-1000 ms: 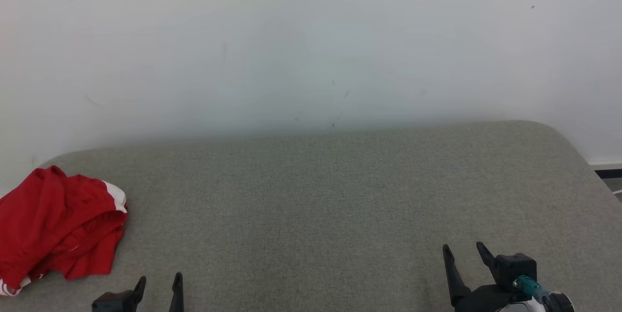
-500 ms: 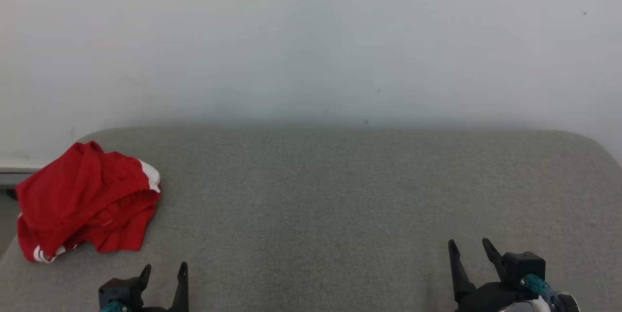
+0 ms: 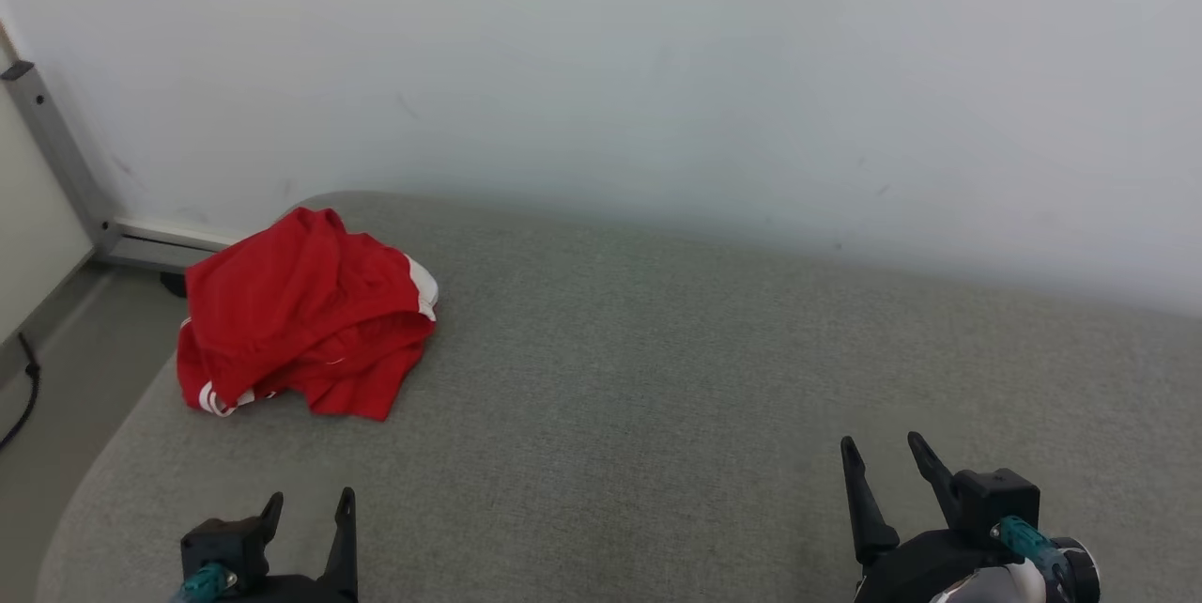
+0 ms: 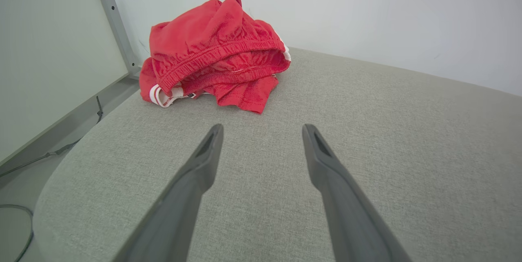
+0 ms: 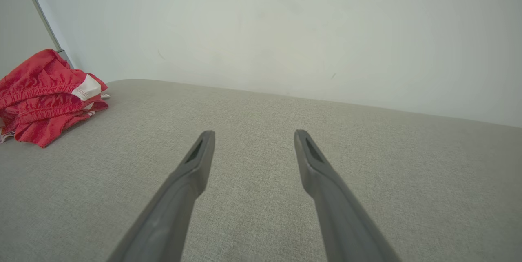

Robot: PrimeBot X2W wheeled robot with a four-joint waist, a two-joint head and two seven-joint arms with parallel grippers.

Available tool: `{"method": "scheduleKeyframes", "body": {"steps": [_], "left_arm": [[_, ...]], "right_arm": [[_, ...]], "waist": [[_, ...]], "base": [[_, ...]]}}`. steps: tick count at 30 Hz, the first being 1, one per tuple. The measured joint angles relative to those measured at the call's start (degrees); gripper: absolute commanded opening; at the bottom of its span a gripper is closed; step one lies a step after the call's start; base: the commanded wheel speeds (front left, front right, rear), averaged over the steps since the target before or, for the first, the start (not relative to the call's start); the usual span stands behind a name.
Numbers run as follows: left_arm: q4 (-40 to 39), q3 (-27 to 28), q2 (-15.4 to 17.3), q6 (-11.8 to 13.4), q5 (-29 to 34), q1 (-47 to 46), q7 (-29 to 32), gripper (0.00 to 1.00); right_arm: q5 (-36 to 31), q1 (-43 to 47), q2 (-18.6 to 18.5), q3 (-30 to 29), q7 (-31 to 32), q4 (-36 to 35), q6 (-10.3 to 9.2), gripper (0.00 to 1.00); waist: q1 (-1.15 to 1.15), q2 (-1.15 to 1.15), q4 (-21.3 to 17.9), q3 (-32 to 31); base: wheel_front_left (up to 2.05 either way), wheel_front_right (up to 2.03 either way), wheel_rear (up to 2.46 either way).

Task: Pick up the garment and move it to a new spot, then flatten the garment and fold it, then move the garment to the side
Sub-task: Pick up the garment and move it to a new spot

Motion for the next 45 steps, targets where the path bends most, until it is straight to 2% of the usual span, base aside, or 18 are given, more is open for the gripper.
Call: {"method": "scheduleKeyframes", "body": {"steps": [10,15,22,32,37,42,45], "left_arm": [[-1.87,1.8,1.03,0.0,0.33,-0.44,0.78,1.0],[-3.33,2.77,1.33,0.01,0.51,-0.37,0.86,1.0],[-3.24,1.11,1.11,-0.25,0.52,-3.32,3.03,1.0],[4.77,-1.14,-0.47,-5.13,-0.22,-16.9,10.84,1.0],[10.05,0.93,0.9,-5.63,-1.07,-22.16,15.51,1.0],[13.48,1.98,1.82,-5.7,-1.33,-26.79,18.07,1.0],[18.24,2.89,2.79,-6.11,-1.46,-31.56,20.0,1.0]], "right_arm": [[-1.44,-0.37,-0.12,-0.3,-0.31,-3.28,0.0,1.0],[-1.86,-1.13,0.0,0.54,0.33,-3.38,0.0,1.0],[-2.08,-0.86,-0.74,0.54,1.83,-5.13,0.0,1.0],[-3.57,2.6,-3.16,1.35,3.78,-10.57,0.0,1.0],[-6.03,2.58,-3.85,3.82,5.97,-16.79,0.02,1.0],[-7.13,2.32,-5.79,3.93,8.24,-21.21,0.02,1.0],[-8.49,0.74,-7.89,3.54,11.21,-25.6,0.04,1.0]], "waist": [[0.0,0.0,6.71,0.19],[0.0,0.01,8.07,0.44],[0.0,0.01,9.36,2.07],[0.0,0.01,10.95,5.06],[0.0,0.01,9.91,7.56],[0.0,0.01,7.66,10.18],[0.01,0.01,3.84,14.33]], "base": [[0.0,0.0,0.0],[0.0,0.0,0.0],[0.0,0.0,0.0],[0.0,0.0,0.0],[0.0,0.0,0.0],[0.0,0.0,0.0],[0.0,0.0,0.0]]}}
